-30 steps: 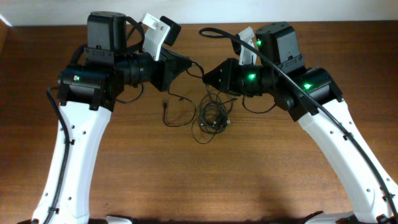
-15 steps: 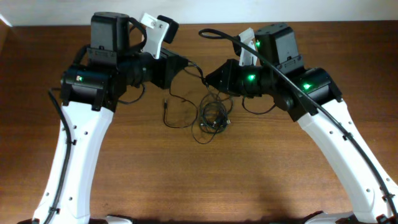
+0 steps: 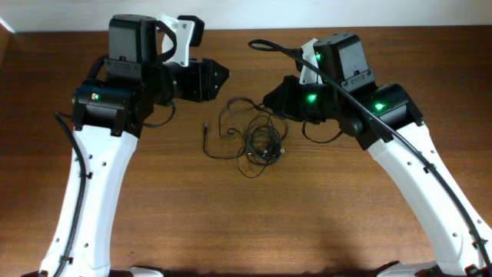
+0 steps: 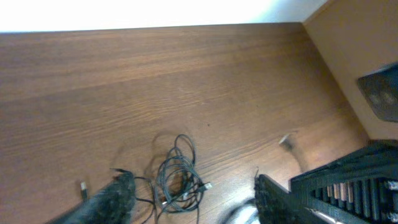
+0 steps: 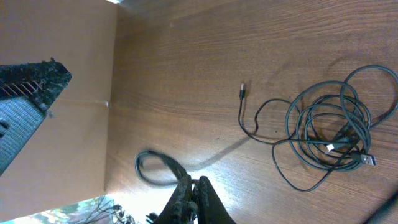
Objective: Untangle cables
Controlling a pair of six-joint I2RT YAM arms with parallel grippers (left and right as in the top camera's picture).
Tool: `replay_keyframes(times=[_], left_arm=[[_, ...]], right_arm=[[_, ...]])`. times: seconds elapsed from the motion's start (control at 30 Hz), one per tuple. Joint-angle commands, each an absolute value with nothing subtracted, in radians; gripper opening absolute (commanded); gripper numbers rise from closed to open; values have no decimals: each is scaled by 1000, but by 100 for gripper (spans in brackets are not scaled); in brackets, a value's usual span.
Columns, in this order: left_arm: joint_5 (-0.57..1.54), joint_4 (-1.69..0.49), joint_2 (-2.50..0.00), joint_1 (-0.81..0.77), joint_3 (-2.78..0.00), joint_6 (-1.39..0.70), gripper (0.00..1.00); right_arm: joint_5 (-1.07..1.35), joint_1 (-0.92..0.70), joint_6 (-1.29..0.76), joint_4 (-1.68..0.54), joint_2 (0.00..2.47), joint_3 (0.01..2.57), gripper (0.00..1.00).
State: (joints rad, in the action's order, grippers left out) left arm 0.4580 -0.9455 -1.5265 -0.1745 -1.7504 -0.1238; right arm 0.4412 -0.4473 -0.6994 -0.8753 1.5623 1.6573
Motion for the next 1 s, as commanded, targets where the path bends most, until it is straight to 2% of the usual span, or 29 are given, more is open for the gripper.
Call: replay_keyframes(times=[0.0,0.1,0.17,0.3,0.43,0.47,0.5,0.53,0.6,0.7,0.8,0.87,0.97], left_arm=[[456,-948,-1519,-174,-1756,-122,74],[595,-960,-1520,-174,-1756,-33,82],[622,-987,-1520,-175,-1756,-5,82],[573,-1050,-1520,-175,-1756,46,76],[375,-1082,-1520,-174,-1756,-38,70],[302,-1092,-1520,-174,-1756,-88,71],[245,-1101,-1520,-174,-1756,-117,77],[213,-1104,-1520,-174,-1756,-133,80],[150,-1106,-1520,-172,-1756,-199,82],[131,-1107,-1522,-134,-1756,-297,89],[134,-1130,-1524,-83,-1755,-342,92],[134,-1158,-1524,-46,-1755,-352,100],[134,-1200,-1526,12,-1755,-356,99]], right_arm=[[414,-445,-685,-876,1562,1661,4],[436,-445,-686,-874,1562,1661,4],[444,-443,-686,-862,1562,1661,4],[444,-443,-686,-841,1562,1661,4],[444,-444,-685,-870,1562,1661,4],[444,-444,-685,-895,1562,1661,9],[444,-445,-673,-931,1562,1661,18],[444,-447,-645,-958,1562,1661,22],[440,-464,-558,-1034,1563,1661,41],[418,-503,-493,-1122,1563,1648,78],[347,-561,-494,-1126,1563,1595,86],[327,-602,-499,-1082,1565,1530,89],[328,-649,-558,-982,1587,1429,89]])
